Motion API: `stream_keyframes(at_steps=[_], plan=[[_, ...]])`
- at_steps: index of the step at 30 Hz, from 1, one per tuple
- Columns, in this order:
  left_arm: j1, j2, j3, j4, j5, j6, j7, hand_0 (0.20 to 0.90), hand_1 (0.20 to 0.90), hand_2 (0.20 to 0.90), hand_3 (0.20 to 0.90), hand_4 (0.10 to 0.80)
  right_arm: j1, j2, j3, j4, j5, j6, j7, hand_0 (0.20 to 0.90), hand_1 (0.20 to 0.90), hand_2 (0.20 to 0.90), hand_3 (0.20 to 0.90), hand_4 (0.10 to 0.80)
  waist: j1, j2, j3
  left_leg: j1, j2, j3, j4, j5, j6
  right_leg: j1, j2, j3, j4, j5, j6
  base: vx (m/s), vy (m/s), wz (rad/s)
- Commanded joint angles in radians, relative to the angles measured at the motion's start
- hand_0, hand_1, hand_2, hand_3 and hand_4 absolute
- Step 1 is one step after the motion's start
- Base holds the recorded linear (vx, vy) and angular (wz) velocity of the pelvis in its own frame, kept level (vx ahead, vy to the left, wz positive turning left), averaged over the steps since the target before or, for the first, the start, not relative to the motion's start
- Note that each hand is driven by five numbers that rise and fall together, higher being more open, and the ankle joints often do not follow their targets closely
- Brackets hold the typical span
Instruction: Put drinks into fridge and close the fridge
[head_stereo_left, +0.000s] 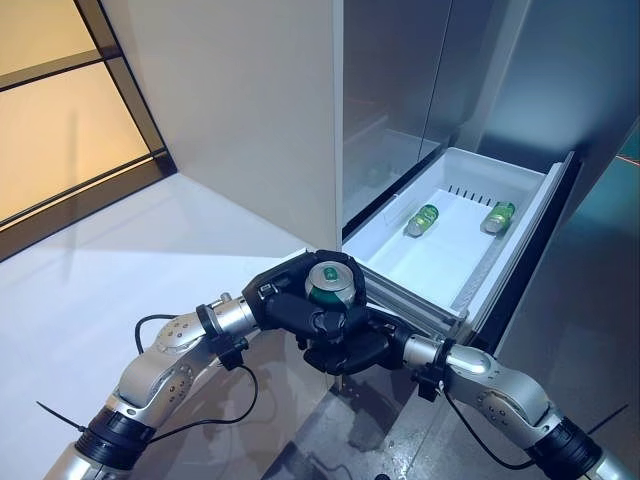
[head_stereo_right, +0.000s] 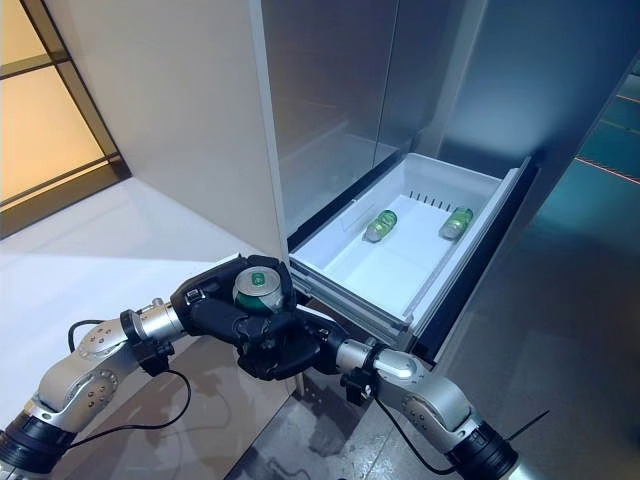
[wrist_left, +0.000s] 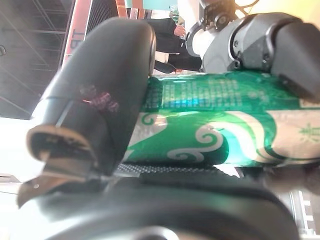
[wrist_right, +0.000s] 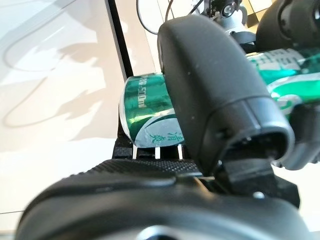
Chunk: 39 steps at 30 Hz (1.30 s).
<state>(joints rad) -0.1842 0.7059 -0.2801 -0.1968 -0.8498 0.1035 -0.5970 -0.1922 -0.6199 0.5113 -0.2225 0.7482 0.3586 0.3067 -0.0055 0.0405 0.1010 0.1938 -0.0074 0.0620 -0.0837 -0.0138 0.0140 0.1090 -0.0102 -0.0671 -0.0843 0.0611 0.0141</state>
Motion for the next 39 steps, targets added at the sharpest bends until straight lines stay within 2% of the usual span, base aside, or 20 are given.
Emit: stream_keyframes(at_steps=[1,5,6,7,9,11,12,18,21,23,24,26,31,35,36,39], plan=[[-0.125,-0.045,-0.023,-0.068,-0.033,-0.124,-0.032,0.300,0.300,0.300,0.200,0.100,-0.158,0.077,-0.109,-0.018,0.098,-0.124,-0.087,0.300,0.300,0.300,0.200,0.100,-0.014,-0.023,-0.057,-0.023,-0.052,-0.011,0.029,-0.038,0.021,0.022,0.011,0.004,0.067,-0.107,0.051,0.000,0.000,0.00],[-0.123,-0.036,-0.019,-0.066,-0.024,-0.134,-0.027,0.300,0.300,0.300,0.200,0.100,-0.158,0.070,-0.115,-0.012,0.095,-0.123,-0.096,0.300,0.300,0.300,0.200,0.100,-0.014,-0.023,-0.057,-0.021,-0.051,-0.010,0.028,-0.038,0.021,0.024,0.011,0.004,0.065,-0.108,0.051,0.000,0.000,0.00],[-0.122,-0.036,-0.018,-0.066,-0.017,-0.139,-0.023,0.333,0.333,0.333,0.238,0.138,-0.158,0.068,-0.116,-0.010,0.090,-0.123,-0.098,0.300,0.300,0.300,0.200,0.100,-0.014,-0.023,-0.057,-0.022,-0.051,-0.010,0.028,-0.038,0.021,0.024,0.011,0.004,0.065,-0.108,0.050,0.000,0.000,0.00],[-0.121,-0.031,-0.014,-0.063,-0.012,-0.145,-0.018,0.538,0.538,0.538,0.477,0.377,-0.157,0.065,-0.121,-0.004,0.082,-0.126,-0.099,0.300,0.300,0.300,0.200,0.100,-0.015,-0.023,-0.056,-0.021,-0.050,-0.009,0.027,-0.038,0.021,0.024,0.012,0.004,0.066,-0.108,0.051,0.000,0.000,0.00],[-0.117,-0.028,-0.009,-0.064,-0.004,-0.151,-0.020,0.636,0.636,0.636,0.593,0.493,-0.158,0.062,-0.126,-0.003,0.078,-0.123,-0.106,0.300,0.300,0.300,0.200,0.100,-0.014,-0.023,-0.055,-0.020,-0.050,-0.010,0.027,-0.038,0.021,0.024,0.012,0.004,0.067,-0.110,0.050,0.000,0.000,0.00],[-0.120,-0.025,-0.007,-0.062,0.003,-0.152,-0.019,0.778,0.778,0.778,0.757,0.657,-0.161,0.057,-0.131,0.001,0.066,-0.116,-0.115,0.300,0.300,0.300,0.200,0.100,-0.014,-0.023,-0.054,-0.020,-0.049,-0.013,0.027,-0.038,0.021,0.023,0.012,0.006,0.071,-0.112,0.050,0.000,0.000,0.00],[-0.123,-0.019,-0.006,-0.061,0.003,-0.157,-0.011,0.900,0.900,0.900,0.900,0.800,-0.168,0.050,-0.133,0.002,0.064,-0.111,-0.124,0.300,0.300,0.300,0.200,0.100,-0.014,-0.023,-0.054,-0.021,-0.049,-0.015,0.026,-0.037,0.021,0.021,0.013,0.007,0.075,-0.113,0.050,0.000,0.000,0.00],[-0.128,-0.009,0.008,-0.059,0.013,-0.213,0.025,0.900,0.900,0.900,0.900,0.800,-0.184,0.023,-0.158,0.017,0.031,-0.110,-0.142,0.300,0.300,0.300,0.200,0.100,-0.014,-0.028,-0.052,-0.019,-0.050,-0.017,0.027,-0.039,0.021,0.024,0.013,0.005,0.077,-0.116,0.049,0.000,0.000,0.00],[-0.132,0.002,0.036,-0.061,0.040,-0.304,0.102,0.900,0.900,0.900,0.900,0.800,-0.199,0.001,-0.187,0.025,0.011,-0.112,-0.163,0.300,0.300,0.300,0.200,0.100,-0.012,-0.032,-0.055,-0.027,-0.048,-0.014,0.029,-0.033,0.019,0.016,0.013,0.002,0.077,-0.109,0.048,-0.010,-0.002,0.00],[-0.132,0.002,0.076,-0.064,0.082,-0.408,0.181,0.900,0.900,0.900,0.900,0.800,-0.210,-0.010,-0.222,0.032,-0.007,-0.106,-0.186,0.300,0.300,0.300,0.200,0.100,-0.010,-0.037,-0.058,-0.029,-0.047,-0.014,0.026,-0.032,0.018,0.015,0.012,0.001,0.076,-0.109,0.047,0.000,0.000,0.00],[-0.132,0.002,0.076,-0.064,0.082,-0.408,0.181,0.900,0.900,0.900,0.900,0.800,-0.210,-0.009,-0.222,0.032,-0.007,-0.106,-0.186,0.300,0.300,0.300,0.200,0.100,-0.010,-0.037,-0.058,-0.029,-0.047,-0.014,0.026,-0.032,0.018,0.015,0.012,0.001,0.076,-0.109,0.047,0.000,0.000,0.00],[-0.123,-0.010,0.125,-0.075,0.079,-0.494,0.240,0.900,0.900,0.900,0.900,0.800,-0.212,-0.015,-0.264,0.037,-0.024,-0.106,-0.201,0.300,0.300,0.300,0.200,0.100,-0.008,-0.041,-0.060,-0.028,-0.046,-0.019,0.020,-0.031,0.018,0.016,0.013,0.000,0.074,-0.110,0.046,0.000,0.000,0.00],[-0.120,-0.054,0.180,-0.090,0.075,-0.554,0.307,0.900,0.900,0.900,0.900,0.800,-0.220,-0.005,-0.328,0.035,-0.057,-0.133,-0.268,0.300,0.300,0.300,0.200,0.100,-0.004,-0.048,-0.061,-0.030,-0.047,-0.029,0.018,-0.031,0.015,0.015,0.012,-0.003,0.076,-0.112,0.045,0.000,0.000,0.00],[-0.131,-0.065,0.180,-0.089,0.106,-0.502,0.328,0.900,0.900,0.900,0.900,0.800,-0.254,-0.005,-0.364,0.037,-0.081,-0.167,-0.356,0.300,0.300,0.300,0.200,0.100,-0.003,-0.049,-0.059,-0.031,-0.046,-0.031,0.020,-0.033,0.014,0.012,0.012,-0.006,0.081,-0.113,0.045,0.000,0.000,0.00],[-0.134,-0.064,0.175,-0.083,0.097,-0.451,0.304,0.900,0.900,0.900,0.900,0.800,-0.267,-0.004,-0.380,0.042,-0.091,-0.182,-0.388,0.300,0.300,0.300,0.200,0.100,-0.003,-0.049,-0.058,-0.032,-0.047,-0.031,0.023,-0.035,0.014,0.011,0.012,-0.007,0.083,-0.113,0.045,0.000,0.000,0.00],[-0.148,-0.056,0.160,-0.074,0.076,-0.365,0.284,0.900,0.900,0.900,0.900,0.800,-0.315,-0.018,-0.398,0.062,-0.141,-0.205,-0.441,0.300,0.300,0.300,0.200,0.100,-0.002,-0.048,-0.053,-0.034,-0.047,-0.032,0.030,-0.040,0.016,0.011,0.012,-0.007,0.086,-0.115,0.045,0.000,0.000,0.00]])
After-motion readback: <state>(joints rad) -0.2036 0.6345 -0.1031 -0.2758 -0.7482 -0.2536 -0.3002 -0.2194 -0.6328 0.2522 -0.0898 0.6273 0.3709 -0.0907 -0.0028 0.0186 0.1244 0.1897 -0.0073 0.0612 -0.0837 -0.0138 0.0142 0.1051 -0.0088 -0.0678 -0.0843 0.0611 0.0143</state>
